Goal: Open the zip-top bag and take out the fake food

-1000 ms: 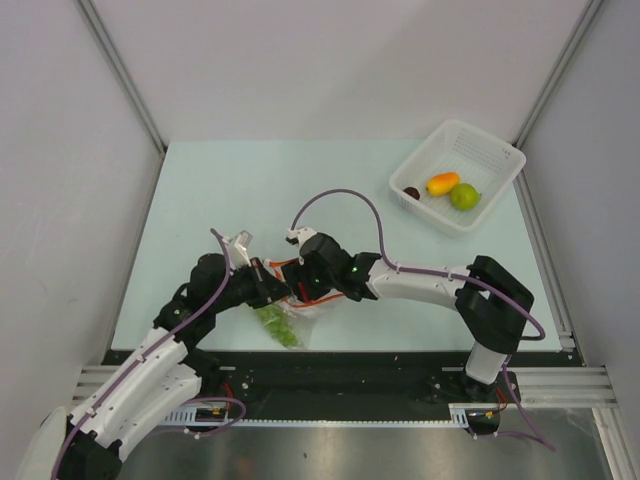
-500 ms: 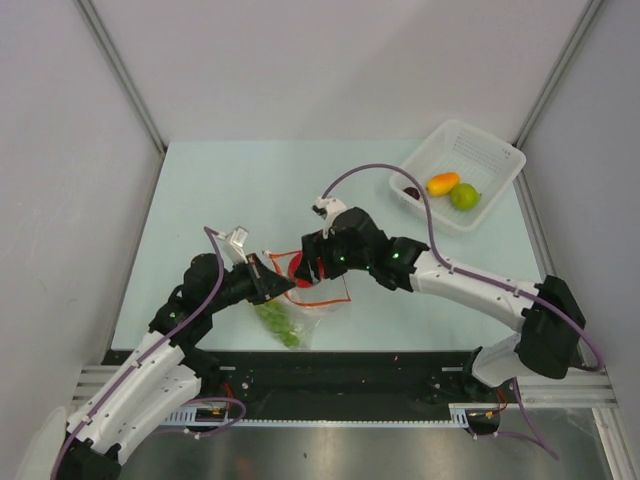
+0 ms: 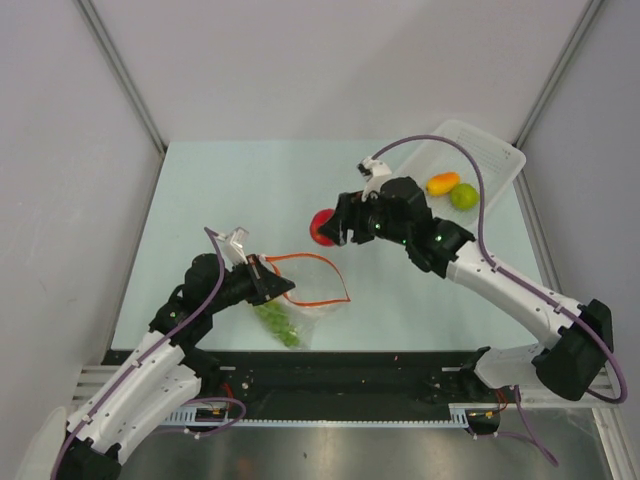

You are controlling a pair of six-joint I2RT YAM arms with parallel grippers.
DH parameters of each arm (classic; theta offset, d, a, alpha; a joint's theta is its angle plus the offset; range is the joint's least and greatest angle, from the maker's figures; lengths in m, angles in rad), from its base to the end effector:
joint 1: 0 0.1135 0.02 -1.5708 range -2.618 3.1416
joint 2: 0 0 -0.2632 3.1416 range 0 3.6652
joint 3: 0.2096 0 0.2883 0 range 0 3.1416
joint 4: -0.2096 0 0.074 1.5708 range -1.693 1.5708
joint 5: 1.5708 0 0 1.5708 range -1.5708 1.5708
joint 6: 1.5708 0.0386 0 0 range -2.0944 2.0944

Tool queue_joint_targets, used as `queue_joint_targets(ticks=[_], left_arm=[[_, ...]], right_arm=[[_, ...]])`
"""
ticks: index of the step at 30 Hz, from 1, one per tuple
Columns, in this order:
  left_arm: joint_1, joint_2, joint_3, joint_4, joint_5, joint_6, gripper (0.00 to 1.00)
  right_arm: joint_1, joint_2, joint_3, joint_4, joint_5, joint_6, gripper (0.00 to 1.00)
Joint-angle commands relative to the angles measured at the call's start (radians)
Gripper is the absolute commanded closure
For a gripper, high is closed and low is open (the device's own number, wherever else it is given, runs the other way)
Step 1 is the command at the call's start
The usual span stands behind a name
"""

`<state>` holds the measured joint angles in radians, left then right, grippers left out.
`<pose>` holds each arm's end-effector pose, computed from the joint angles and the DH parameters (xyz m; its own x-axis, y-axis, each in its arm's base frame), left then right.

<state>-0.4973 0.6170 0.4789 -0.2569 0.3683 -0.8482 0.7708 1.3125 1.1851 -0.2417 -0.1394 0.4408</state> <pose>0.1643 -0.1050 0.2440 -0.7766 -0.3747 -0.5065 0.2338 0.5751 -0.7840 0.2436 0.2440 0.3512 -0.5681 0.0373 -0.8221 -0.5976 0.6681 0.4433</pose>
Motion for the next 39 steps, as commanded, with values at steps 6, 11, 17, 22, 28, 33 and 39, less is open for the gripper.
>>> queue_joint_targets(ticks=[6, 11, 17, 22, 28, 33, 39], left_arm=[[-0.004, -0.013, 0.012, -0.018, -0.002, 0.001, 1.0], [-0.004, -0.003, 0.009, -0.004, 0.009, 0.003, 1.0], [-0.004, 0.024, 0.009, 0.03, 0.037, 0.001, 1.0], [-0.004, 0.038, 0.017, 0.038, 0.043, 0.003, 1.0], [-0.004, 0.038, 0.015, 0.038, 0.061, 0.001, 1.0], [-0.004, 0.029, 0.02, 0.039, 0.066, 0.001, 1.0], [-0.003, 0.029, 0.013, 0.036, 0.058, -0.009, 1.0]], right_arm=[[-0.344, 0.01, 0.102, -0.07, 0.365, -0.12, 0.81], [-0.545, 0.102, 0.126, -0.067, 0.367, -0.108, 0.8], [-0.711, 0.269, 0.189, -0.077, 0.282, -0.08, 0.77], [-0.755, 0.384, 0.254, -0.149, 0.242, -0.08, 0.74], [-0.763, 0.424, 0.252, -0.177, 0.254, -0.071, 0.59], [-0.763, 0.464, 0.263, -0.203, 0.258, -0.068, 0.38], [-0.759, 0.479, 0.289, -0.24, 0.268, -0.077, 0.17]])
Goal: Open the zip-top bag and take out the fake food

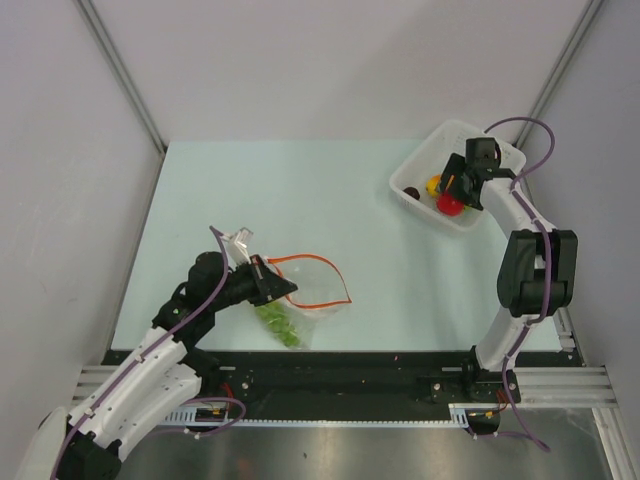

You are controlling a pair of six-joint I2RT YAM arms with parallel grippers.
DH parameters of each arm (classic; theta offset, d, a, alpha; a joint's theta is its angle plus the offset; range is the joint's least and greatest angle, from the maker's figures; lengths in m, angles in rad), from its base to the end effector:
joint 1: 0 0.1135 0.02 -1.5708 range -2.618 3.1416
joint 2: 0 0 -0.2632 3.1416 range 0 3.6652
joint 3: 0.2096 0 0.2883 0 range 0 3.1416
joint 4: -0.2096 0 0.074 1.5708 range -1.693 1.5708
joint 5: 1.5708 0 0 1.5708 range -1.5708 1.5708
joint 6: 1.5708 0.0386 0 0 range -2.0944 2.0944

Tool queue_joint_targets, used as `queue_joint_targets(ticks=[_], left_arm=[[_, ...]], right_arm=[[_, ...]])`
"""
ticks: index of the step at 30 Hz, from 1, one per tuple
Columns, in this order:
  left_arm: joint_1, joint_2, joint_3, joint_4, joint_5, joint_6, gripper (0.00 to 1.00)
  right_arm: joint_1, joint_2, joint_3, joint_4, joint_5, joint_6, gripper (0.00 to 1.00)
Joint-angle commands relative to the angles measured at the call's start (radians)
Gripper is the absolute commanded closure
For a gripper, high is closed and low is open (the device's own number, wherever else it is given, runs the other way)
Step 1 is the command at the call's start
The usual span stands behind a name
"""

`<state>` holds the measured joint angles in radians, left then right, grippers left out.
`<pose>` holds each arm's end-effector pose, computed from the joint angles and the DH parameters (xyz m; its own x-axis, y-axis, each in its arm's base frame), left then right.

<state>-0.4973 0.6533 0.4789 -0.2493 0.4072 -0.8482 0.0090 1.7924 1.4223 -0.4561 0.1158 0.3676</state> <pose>0.1675 -0.1083 0.2386 -0.8055 -0.3464 -0.4807 0.2285 0.5669 -0.7914 0.4386 -0.0005 0.2416 -0.6613 0.3510 -0.6629 0.3290 0.9299 0.1643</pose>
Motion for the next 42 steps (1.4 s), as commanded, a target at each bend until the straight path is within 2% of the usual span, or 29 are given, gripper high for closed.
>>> queue_joint_targets(ticks=[1, 9, 14, 18, 23, 27, 31, 33, 37, 42], left_arm=[[-0.004, -0.007, 0.013, 0.031, 0.022, -0.011, 1.0], [-0.004, -0.05, 0.032, -0.01, -0.021, -0.054, 1.0], [-0.004, -0.103, 0.082, -0.062, -0.155, -0.133, 1.0], [-0.003, -0.104, 0.133, -0.105, -0.215, -0.155, 1.0], [-0.003, -0.078, 0.176, -0.168, -0.257, -0.152, 1.0], [-0.001, -0.07, 0.193, -0.222, -0.304, -0.153, 1.0], [-0.003, -0.09, 0.176, -0.24, -0.347, -0.181, 1.0], [-0.001, -0.104, 0.17, -0.237, -0.358, -0.181, 1.0], [-0.003, -0.116, 0.155, -0.222, -0.354, -0.189, 1.0], [-0.001, -0.106, 0.158, -0.217, -0.343, -0.18, 1.0]], right_arm=[[0.006, -0.002, 0.053, -0.03, 0.019, -0.006, 0.13], [0.048, -0.057, 0.073, -0.073, 0.031, -0.022, 0.11], [0.149, -0.131, 0.061, -0.082, 0.025, -0.052, 0.11], [0.252, -0.226, 0.02, -0.058, -0.106, -0.081, 0.13], [0.429, -0.381, -0.026, 0.036, -0.252, -0.162, 0.23], [0.609, -0.409, 0.022, 0.053, -0.446, -0.271, 0.29], [0.727, -0.364, 0.099, -0.01, -0.527, -0.332, 0.38], [0.77, -0.306, 0.136, -0.064, -0.527, -0.36, 0.45], [0.897, -0.197, 0.23, -0.154, -0.502, -0.423, 0.52], [0.944, -0.107, 0.291, -0.239, -0.51, -0.467, 0.67]])
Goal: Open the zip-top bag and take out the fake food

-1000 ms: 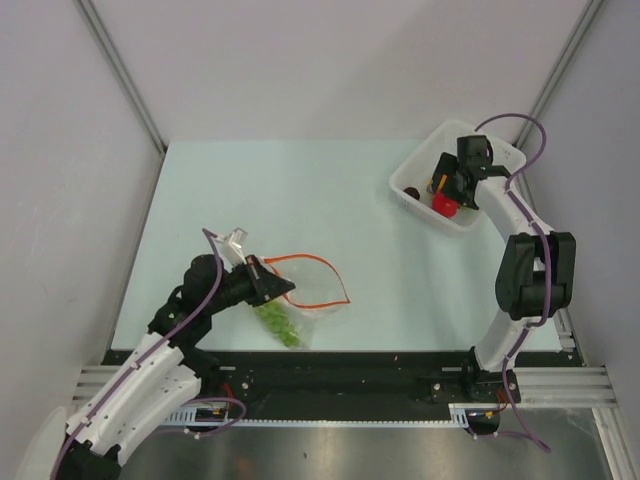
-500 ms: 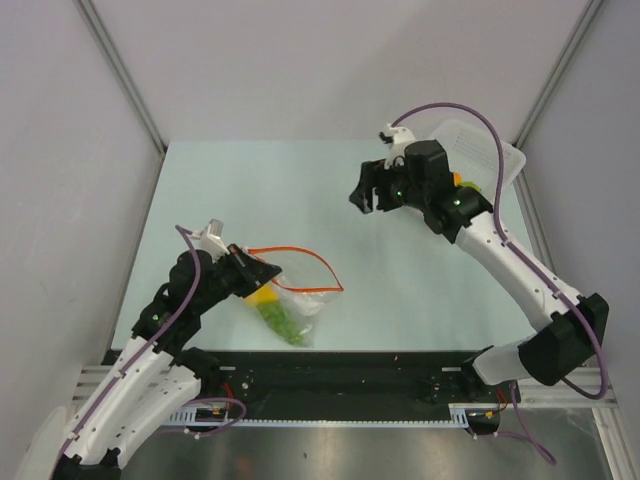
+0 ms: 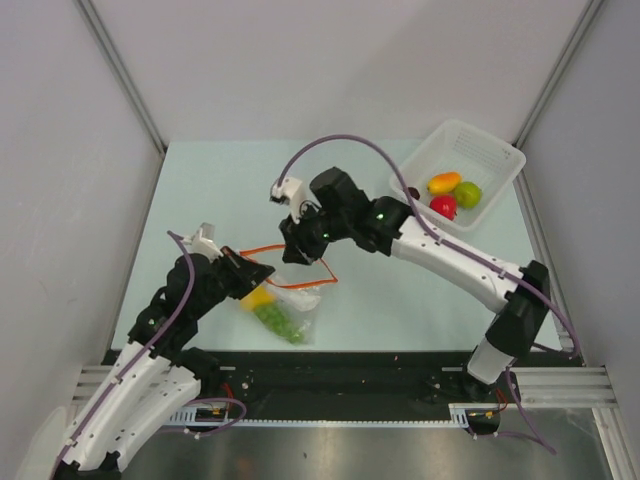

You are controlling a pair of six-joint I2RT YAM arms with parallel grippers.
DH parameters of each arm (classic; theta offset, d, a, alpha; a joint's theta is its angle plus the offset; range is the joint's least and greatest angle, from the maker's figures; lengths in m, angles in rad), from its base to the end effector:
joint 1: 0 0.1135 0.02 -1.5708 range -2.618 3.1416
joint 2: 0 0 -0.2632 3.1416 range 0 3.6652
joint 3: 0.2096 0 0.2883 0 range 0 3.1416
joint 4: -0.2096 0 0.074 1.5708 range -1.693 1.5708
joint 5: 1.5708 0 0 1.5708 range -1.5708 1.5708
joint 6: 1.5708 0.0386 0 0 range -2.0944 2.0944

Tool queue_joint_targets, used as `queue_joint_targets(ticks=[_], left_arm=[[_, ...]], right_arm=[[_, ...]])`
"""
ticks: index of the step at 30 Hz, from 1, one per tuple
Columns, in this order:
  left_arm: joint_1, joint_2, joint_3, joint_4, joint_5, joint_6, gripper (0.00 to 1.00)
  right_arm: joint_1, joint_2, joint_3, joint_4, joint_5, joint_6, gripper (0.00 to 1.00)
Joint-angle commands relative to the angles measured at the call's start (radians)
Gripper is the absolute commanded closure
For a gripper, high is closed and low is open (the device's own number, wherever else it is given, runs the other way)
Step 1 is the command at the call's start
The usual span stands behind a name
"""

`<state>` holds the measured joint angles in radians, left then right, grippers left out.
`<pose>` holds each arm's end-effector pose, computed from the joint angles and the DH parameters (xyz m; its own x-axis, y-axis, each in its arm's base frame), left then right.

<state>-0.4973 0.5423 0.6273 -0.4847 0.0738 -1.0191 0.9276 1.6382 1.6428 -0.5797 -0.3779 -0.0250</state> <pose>0.1516 -0.0855 0.2893 -0.6353 -0.6215 -0.4584 -0.0106 0.6005 -0.7995 0.2355 0.3379 0.3776 -0.3029 -0.4428 -0.8439 -0.9373 0.2987 0.1797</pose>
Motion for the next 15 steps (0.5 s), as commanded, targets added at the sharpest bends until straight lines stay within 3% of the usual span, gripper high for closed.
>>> queue_joint_targets(ticks=[1, 8, 15], left_arm=[[-0.003, 0.008, 0.009, 0.02, -0.006, -0.003, 1.0], [-0.001, 0.021, 0.012, 0.023, 0.006, 0.011, 1.0], [-0.001, 0.007, 0.014, 0.014, 0.008, 0.045, 1.0]], right_arm=[[0.03, 0.07, 0.08, -0.127, -0.018, -0.088, 0.69], [0.059, 0.232, 0.219, -0.298, -0.026, -0.168, 0.8], [0.063, 0.365, 0.31, -0.365, -0.085, -0.197, 0.82]])
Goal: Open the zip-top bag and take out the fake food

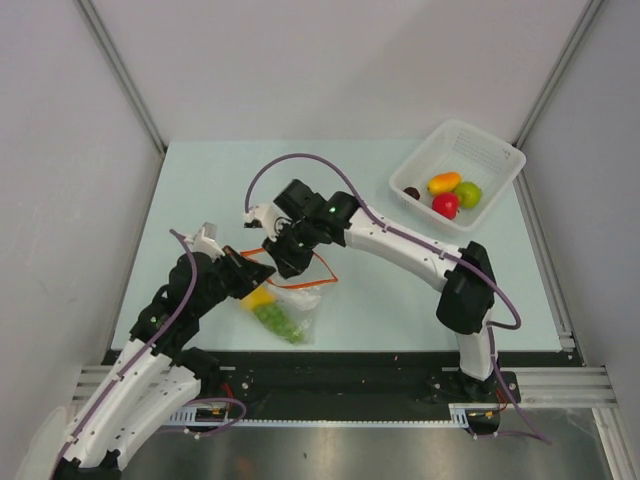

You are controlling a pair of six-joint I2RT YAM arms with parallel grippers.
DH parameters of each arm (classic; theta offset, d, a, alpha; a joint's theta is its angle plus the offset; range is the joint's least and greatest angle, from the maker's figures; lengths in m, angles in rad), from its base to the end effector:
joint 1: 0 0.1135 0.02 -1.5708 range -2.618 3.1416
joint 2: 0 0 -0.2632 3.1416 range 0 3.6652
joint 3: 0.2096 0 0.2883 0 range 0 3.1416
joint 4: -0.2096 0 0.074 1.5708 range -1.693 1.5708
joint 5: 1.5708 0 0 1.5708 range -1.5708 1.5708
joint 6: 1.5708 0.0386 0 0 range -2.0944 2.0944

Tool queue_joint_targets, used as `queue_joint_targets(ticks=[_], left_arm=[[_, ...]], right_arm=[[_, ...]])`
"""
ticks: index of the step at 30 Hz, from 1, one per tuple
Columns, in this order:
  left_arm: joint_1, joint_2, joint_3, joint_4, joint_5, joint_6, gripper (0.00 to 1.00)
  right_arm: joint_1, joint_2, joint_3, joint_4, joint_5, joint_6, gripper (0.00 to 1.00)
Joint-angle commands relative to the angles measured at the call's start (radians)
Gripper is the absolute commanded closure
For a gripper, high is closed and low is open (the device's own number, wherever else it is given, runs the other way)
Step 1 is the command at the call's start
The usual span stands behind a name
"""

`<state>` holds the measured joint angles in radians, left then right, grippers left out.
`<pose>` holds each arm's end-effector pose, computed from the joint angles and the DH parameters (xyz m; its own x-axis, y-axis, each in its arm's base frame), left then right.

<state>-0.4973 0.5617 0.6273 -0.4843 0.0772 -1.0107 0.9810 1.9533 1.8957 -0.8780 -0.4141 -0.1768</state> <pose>0.1545 -0.0873 0.2863 -0.6453 -0.6108 -0.4588 -0.0171 0.6120 -0.7907 0.2474 0.3976 0.3133 -0.2836 -0.7132 -0.6411 -0.9584 0.1883 0.2145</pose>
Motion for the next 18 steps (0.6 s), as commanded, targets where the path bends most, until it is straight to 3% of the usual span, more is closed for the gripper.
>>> queue_joint_targets(ticks=[1, 10, 18], left_arm=[[-0.003, -0.013, 0.017, -0.003, -0.002, 0.04, 1.0], [-0.003, -0.037, 0.018, -0.054, -0.048, 0.069, 1.0], [-0.003, -0.048, -0.015, -0.063, -0.068, 0.072, 1.0]], right_arm=[[0.012, 0.055, 0.057, -0.062, -0.066, -0.046, 0.82], [0.028, 0.085, -0.043, 0.042, -0.121, 0.014, 0.77], [0.041, 0.085, -0.168, 0.174, -0.134, 0.086, 0.66]])
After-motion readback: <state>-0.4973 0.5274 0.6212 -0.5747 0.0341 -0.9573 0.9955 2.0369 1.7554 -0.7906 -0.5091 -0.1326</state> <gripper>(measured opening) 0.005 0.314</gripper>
